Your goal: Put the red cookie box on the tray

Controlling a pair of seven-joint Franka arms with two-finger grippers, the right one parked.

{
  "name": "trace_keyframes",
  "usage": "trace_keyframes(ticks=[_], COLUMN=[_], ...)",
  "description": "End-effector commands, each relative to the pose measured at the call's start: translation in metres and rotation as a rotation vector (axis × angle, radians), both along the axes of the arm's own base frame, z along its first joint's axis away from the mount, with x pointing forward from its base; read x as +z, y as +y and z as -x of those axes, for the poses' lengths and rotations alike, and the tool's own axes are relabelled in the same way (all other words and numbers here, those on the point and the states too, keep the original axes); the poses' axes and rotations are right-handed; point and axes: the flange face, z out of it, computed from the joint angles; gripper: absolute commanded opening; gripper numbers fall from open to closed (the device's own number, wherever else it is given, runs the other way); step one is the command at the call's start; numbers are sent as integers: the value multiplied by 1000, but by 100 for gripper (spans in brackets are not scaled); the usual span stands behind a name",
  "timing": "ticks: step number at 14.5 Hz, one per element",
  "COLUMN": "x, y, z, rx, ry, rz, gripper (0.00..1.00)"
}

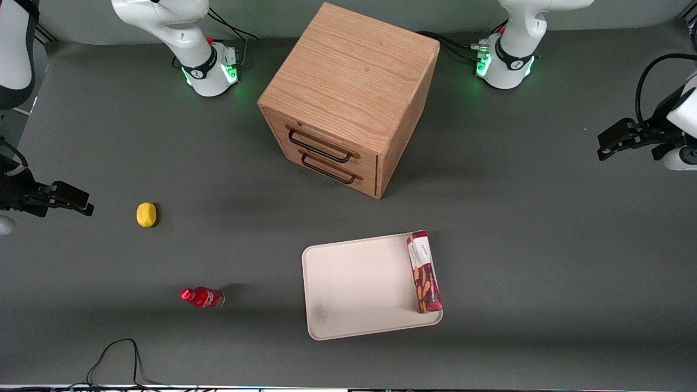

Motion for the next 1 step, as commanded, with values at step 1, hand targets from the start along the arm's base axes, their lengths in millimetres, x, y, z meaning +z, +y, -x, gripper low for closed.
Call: trace_keyframes(ticks=[1], x=[9], y=[1], z=[8], rx=[18], ry=[7], rz=[1], gripper=[100])
